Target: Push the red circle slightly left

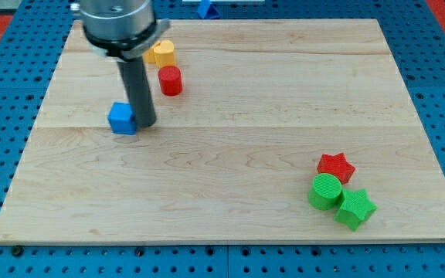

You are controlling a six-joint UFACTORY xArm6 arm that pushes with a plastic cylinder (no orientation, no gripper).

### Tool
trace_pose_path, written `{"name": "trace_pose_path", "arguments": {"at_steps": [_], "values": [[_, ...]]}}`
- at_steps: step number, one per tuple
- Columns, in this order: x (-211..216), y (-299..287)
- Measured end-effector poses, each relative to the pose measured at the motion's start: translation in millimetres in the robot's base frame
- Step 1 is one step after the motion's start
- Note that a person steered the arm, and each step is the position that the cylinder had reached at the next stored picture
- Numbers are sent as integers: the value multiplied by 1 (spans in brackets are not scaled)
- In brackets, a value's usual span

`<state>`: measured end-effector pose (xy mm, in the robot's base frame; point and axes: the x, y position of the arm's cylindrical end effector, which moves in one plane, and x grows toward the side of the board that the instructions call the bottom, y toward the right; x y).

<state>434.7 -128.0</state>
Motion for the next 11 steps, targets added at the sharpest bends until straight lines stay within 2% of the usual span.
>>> {"name": "trace_pose_path", "arguments": {"at_steps": [4,6,7,8,10,11], "values": [[-8,24],[-67,81],[-88,84],[-116,58],[-102,-29],[-112,-16]]}}
